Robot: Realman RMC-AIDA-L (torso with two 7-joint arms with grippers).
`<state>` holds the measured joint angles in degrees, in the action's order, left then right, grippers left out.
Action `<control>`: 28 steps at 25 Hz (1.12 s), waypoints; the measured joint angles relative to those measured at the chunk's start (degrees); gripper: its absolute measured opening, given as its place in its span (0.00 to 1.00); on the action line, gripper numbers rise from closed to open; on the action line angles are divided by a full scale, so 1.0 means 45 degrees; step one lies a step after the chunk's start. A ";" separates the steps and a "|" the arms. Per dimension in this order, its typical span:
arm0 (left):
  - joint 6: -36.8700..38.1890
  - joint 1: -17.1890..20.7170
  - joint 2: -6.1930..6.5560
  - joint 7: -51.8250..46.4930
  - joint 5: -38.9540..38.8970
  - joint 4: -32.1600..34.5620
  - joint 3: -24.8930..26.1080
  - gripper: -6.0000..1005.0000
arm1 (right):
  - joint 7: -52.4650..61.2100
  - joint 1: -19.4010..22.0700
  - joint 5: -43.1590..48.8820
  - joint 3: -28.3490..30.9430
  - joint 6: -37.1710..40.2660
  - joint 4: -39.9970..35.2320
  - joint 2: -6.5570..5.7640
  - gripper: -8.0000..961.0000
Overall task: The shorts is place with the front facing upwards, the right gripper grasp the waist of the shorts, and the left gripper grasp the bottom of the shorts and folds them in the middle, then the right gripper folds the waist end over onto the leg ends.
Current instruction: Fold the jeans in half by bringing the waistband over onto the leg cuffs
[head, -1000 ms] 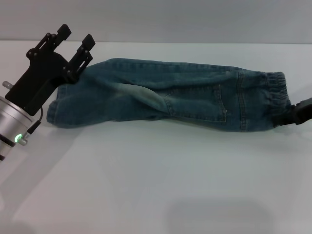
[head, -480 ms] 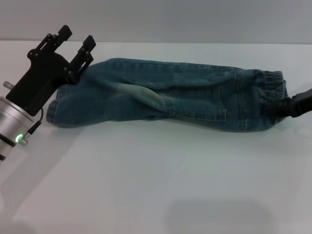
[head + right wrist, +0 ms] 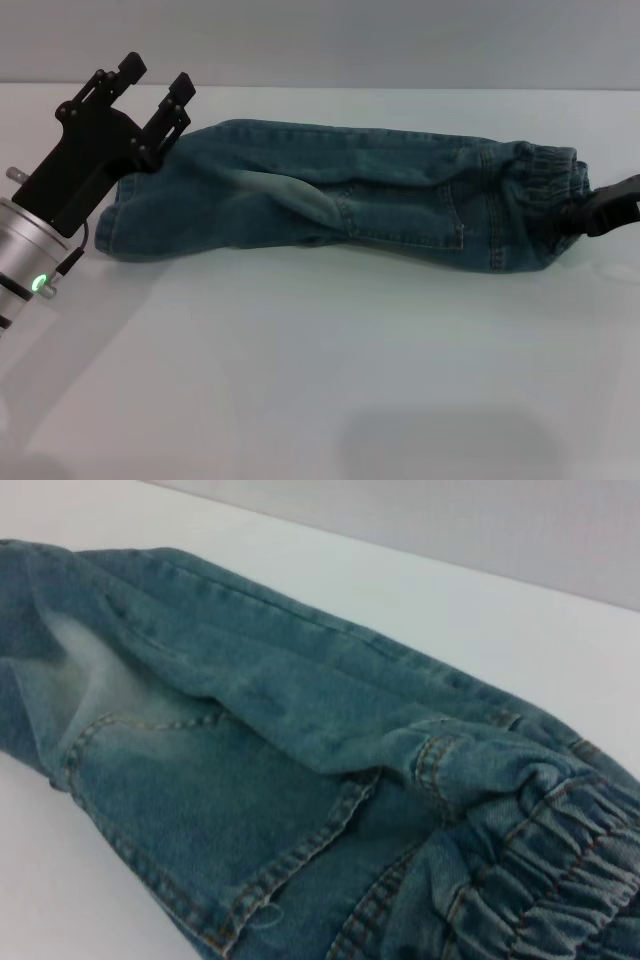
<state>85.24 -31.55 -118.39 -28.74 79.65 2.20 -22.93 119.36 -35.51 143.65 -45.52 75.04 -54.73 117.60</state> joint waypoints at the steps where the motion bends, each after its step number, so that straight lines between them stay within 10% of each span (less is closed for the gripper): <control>1: -0.0013 -0.0001 0.0000 0.0000 -0.0001 0.0000 0.0000 0.62 | -0.0001 0.0001 0.0026 0.0000 0.0017 0.0030 0.0000 0.48; 21: -0.0306 -0.0142 -0.0018 0.0002 -0.0027 0.0000 0.0019 0.62 | -0.0256 0.0320 0.0591 -0.0016 -0.0285 0.0144 0.0075 0.46; 28: -0.0573 -0.0141 -0.0037 0.0583 0.0003 -0.0156 0.0019 0.62 | -0.0519 0.0334 0.0572 -0.0039 -0.0339 0.0199 0.0114 0.18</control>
<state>82.67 -32.19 -118.55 -26.12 79.67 1.50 -22.85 117.03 -34.01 146.23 -45.70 73.52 -53.83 118.11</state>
